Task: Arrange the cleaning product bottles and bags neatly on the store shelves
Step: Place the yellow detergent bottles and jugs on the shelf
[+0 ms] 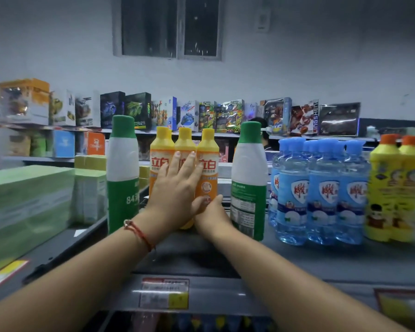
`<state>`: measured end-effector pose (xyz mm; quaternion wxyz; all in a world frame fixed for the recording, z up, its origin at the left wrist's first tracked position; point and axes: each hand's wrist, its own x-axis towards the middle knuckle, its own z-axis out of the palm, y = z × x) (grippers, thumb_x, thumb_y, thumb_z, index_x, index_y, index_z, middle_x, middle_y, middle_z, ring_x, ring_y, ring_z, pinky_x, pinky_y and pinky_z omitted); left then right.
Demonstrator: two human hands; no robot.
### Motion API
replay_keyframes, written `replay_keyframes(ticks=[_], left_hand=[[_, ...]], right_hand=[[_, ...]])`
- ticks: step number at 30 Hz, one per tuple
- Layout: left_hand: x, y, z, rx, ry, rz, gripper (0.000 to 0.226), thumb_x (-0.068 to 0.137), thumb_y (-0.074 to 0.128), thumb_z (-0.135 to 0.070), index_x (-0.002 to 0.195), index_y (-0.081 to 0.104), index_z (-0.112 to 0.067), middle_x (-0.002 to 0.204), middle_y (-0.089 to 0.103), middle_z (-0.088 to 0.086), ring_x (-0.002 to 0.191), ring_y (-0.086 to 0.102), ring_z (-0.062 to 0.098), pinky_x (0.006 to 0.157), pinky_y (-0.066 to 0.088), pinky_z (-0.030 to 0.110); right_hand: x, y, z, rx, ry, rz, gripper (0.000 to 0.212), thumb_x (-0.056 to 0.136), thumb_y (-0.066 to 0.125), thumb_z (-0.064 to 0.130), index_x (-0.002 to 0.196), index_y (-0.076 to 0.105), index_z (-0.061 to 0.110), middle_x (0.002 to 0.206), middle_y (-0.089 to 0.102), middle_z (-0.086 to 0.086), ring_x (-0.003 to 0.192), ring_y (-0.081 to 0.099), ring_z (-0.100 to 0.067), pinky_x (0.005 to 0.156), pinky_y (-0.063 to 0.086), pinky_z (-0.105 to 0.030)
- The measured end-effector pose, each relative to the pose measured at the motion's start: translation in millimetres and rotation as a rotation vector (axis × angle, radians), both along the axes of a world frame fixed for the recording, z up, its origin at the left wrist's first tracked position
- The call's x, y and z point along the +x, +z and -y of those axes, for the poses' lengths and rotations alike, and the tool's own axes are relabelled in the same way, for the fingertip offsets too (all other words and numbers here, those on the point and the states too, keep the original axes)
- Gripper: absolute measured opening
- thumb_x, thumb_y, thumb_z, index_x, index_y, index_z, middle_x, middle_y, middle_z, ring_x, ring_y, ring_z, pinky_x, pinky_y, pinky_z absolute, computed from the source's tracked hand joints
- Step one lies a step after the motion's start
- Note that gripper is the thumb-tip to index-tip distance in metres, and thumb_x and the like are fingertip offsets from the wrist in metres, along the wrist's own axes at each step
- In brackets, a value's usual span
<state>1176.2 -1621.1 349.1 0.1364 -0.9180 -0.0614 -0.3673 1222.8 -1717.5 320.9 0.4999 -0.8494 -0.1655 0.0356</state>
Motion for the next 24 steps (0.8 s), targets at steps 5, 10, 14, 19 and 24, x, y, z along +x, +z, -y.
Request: replay_keyframes(ticks=[5, 10, 14, 19, 24], left_hand=[[-38, 3, 11, -0.008, 0.032, -0.155, 0.075, 0.100, 0.044, -0.055, 0.161, 0.015, -0.024, 0.168, 0.018, 0.003, 0.155, 0.014, 0.029, 0.125, 0.018, 0.048], [-80, 16, 45, -0.001, 0.090, -0.249, 0.077, 0.096, 0.045, -0.064, 0.160, 0.018, -0.029, 0.164, 0.030, -0.001, 0.149, 0.031, 0.022, 0.121, 0.030, 0.042], [-93, 26, 113, 0.007, 0.026, -0.295, 0.081, 0.094, 0.045, -0.068, 0.160, 0.017, -0.032, 0.162, 0.033, -0.003, 0.146, 0.036, 0.019, 0.116, 0.036, 0.039], [-71, 24, 246, 0.037, -0.164, -0.322, 0.081, 0.091, 0.037, -0.076, 0.158, 0.022, -0.033, 0.158, 0.039, -0.005, 0.142, 0.042, 0.018, 0.112, 0.042, 0.038], [-33, 10, 402, 0.038, -0.425, -0.331, 0.083, 0.087, 0.027, -0.083, 0.155, 0.028, -0.035, 0.155, 0.043, -0.005, 0.139, 0.045, 0.019, 0.107, 0.044, 0.039]], right_hand=[[-48, 12, 44, -0.288, 0.250, 0.342, 0.092, 0.090, 0.067, 0.030, 0.160, 0.009, 0.022, 0.164, 0.026, -0.005, 0.145, 0.037, -0.028, 0.117, 0.037, -0.045], [-93, 32, 137, -0.649, 0.322, 0.696, 0.064, 0.097, 0.059, 0.034, 0.153, 0.030, 0.022, 0.156, 0.035, -0.002, 0.143, 0.033, -0.024, 0.119, 0.033, -0.042], [-98, 43, 229, -0.777, 0.194, 0.751, 0.063, 0.098, 0.055, 0.043, 0.153, 0.032, 0.024, 0.153, 0.037, 0.000, 0.142, 0.032, -0.023, 0.120, 0.028, -0.040], [-79, 43, 377, -0.807, -0.001, 0.604, 0.076, 0.096, 0.057, 0.050, 0.159, 0.021, 0.027, 0.162, 0.028, 0.004, 0.149, 0.025, -0.017, 0.121, 0.026, -0.034], [-70, 34, 545, -0.808, -0.188, 0.401, 0.077, 0.093, 0.064, 0.048, 0.158, 0.027, 0.027, 0.162, 0.031, 0.003, 0.145, 0.035, -0.018, 0.116, 0.035, -0.035]])
